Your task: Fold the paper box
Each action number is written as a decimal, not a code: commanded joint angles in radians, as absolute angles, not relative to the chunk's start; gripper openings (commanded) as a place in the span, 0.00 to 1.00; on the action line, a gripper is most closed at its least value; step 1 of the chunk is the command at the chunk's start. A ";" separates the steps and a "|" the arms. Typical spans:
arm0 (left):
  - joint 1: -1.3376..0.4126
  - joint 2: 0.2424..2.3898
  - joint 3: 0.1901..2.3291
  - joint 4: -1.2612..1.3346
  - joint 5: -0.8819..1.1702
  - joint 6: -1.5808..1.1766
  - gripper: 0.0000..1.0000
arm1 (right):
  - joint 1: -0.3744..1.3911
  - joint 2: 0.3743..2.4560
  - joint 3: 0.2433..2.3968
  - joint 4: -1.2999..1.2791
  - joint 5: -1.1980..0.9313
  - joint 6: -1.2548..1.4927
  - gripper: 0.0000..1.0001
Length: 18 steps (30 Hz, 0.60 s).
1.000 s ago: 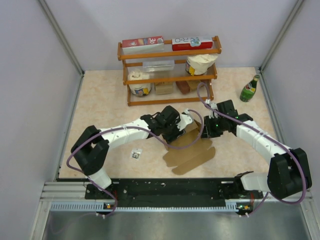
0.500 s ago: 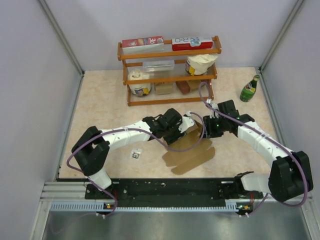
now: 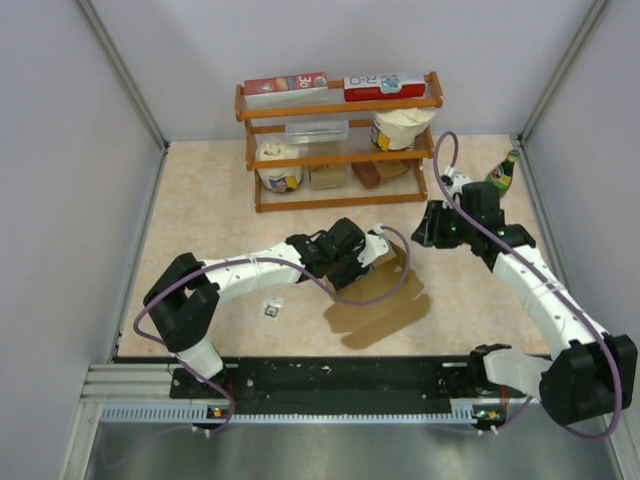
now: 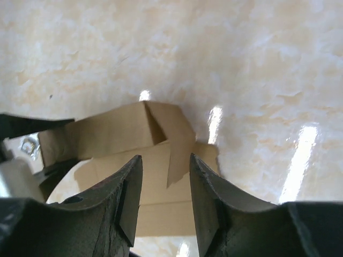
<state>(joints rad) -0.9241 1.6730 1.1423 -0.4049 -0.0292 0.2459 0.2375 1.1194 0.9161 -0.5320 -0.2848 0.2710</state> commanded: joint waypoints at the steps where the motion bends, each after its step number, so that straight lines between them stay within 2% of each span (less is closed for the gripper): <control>1: -0.928 1.675 1.127 -0.439 -0.054 0.256 0.46 | 0.221 1.254 0.959 -0.404 -0.219 0.282 0.41; 5: -0.930 1.675 1.132 -0.440 -0.054 0.253 0.46 | 0.221 1.385 0.983 -0.370 -0.215 0.246 0.41; 9: -0.930 1.675 1.137 -0.443 -0.052 0.250 0.46 | 0.222 1.443 0.970 -0.380 -0.279 0.198 0.47; 18: -0.930 1.697 1.160 -0.449 -0.041 0.245 0.46 | 0.236 1.419 0.874 -0.391 -0.367 0.195 0.50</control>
